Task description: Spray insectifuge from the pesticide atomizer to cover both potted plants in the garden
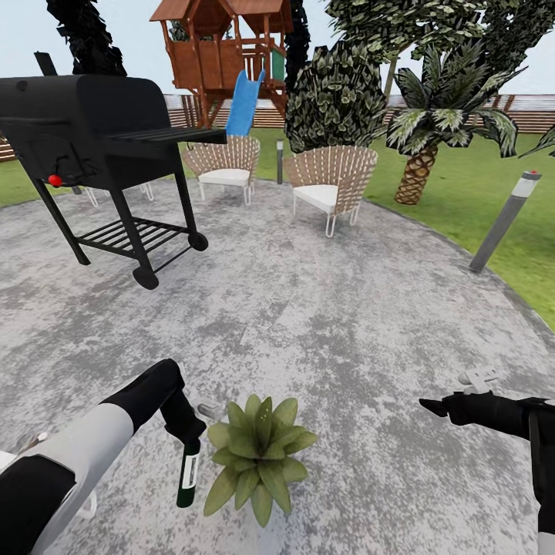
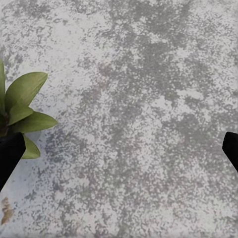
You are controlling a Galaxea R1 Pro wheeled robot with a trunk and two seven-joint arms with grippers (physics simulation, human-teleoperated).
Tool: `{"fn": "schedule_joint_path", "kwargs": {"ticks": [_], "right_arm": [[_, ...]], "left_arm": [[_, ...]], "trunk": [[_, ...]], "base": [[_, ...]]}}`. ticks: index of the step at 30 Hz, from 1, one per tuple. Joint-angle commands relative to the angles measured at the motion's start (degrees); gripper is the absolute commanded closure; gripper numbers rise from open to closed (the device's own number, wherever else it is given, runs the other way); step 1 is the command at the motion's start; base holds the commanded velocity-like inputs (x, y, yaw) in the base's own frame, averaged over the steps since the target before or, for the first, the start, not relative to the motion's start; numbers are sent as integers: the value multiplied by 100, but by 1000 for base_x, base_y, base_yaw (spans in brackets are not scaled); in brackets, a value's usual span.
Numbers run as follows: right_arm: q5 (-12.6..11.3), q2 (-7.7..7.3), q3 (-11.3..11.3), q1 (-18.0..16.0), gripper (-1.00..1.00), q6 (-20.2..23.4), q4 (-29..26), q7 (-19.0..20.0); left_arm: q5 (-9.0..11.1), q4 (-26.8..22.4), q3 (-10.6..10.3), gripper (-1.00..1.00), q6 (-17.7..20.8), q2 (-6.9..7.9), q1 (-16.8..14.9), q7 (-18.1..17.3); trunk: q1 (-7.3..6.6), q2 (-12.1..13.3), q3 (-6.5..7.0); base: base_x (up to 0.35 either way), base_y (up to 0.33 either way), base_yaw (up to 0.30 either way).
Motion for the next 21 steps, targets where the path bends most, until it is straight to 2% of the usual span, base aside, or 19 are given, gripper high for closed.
{"fn": "schedule_joint_path", "kwargs": {"ticks": [1,4,7,14,21], "right_arm": [[49,0,-4,-6,-100,40,-7,57],[49,0,-4,-6,-100,40,-8,57],[49,0,-4,-6,-100,40,-8,58],[49,0,-4,-6,-100,40,-8,58],[49,0,-4,-6,-100,40,-8,54]], "left_arm": [[-50,-13,-10,100,45,3,-2,-53],[-51,-13,-9,100,45,3,-3,-35],[-50,-13,-12,100,45,0,-4,-26],[-48,-13,-8,100,45,-4,-2,-21],[-46,-13,-10,100,45,1,-2,-20]], "trunk": [[-1,-2,-5],[65,-123,-59],[65,-123,-59],[219,-403,-185],[241,-444,-203]], "base": [[0,0,0],[0,0,0],[0,0,0],[0,0,0],[0,0,0]]}}
